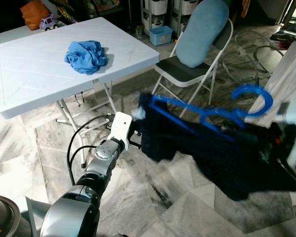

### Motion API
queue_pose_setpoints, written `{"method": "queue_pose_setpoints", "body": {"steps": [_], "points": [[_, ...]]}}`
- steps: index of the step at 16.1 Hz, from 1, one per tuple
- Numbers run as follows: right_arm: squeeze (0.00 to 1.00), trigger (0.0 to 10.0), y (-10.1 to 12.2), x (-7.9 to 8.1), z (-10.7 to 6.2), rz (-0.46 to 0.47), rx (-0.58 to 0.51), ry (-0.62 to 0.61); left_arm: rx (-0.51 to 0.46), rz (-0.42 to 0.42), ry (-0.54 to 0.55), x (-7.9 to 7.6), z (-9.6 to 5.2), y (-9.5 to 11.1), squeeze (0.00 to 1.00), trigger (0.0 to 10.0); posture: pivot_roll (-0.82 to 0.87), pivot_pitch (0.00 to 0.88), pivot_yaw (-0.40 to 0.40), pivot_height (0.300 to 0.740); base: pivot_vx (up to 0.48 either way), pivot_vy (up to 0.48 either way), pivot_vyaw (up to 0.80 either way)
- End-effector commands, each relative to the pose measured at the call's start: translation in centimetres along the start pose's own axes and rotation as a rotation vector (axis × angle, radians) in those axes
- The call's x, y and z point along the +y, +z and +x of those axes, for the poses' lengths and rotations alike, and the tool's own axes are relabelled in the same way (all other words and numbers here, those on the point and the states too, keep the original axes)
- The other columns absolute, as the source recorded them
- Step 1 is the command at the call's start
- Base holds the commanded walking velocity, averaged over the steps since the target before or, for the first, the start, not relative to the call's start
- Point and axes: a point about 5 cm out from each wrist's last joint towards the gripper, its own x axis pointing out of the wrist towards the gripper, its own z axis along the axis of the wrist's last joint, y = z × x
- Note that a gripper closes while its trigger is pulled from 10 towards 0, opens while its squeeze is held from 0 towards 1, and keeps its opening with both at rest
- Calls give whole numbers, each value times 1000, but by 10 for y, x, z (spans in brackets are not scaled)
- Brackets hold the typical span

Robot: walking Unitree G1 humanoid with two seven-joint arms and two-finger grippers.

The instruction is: Hang hanger

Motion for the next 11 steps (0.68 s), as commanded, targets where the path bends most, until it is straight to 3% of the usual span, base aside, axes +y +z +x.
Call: {"method": "queue_pose_setpoints", "body": {"steps": [1,5,6,7,8,10,11], "points": [[0,10000,21,-9,-4,-80,-88,-73,115,-47,57,14,-12,-27,0,0,-194,37,66,740,0,0,0],[0,10000,1,-2,23,-58,-61,-66,68,21,53,12,-9,-19,0,0,-185,35,63,740,0,0,0],[0,10000,-3,0,30,-55,-56,-65,9,51,91,17,-8,-8,0,3765,-185,35,63,740,0,0,0],[0,10000,-5,1,33,-53,-55,-64,-34,52,108,20,-8,-2,0,4510,-183,36,60,740,0,0,0],[0,10000,-8,3,38,-53,-50,-66,-80,44,108,21,-7,5,1000,10000,-177,36,58,740,0,0,0],[0,10000,-14,5,45,-52,-42,-68,-165,61,108,22,-8,16,1000,10000,-173,39,57,740,0,0,0],[0,10000,-17,4,50,-54,-41,-94,-205,119,116,24,-10,22,1000,10000,-172,39,57,740,0,0,0]]}}
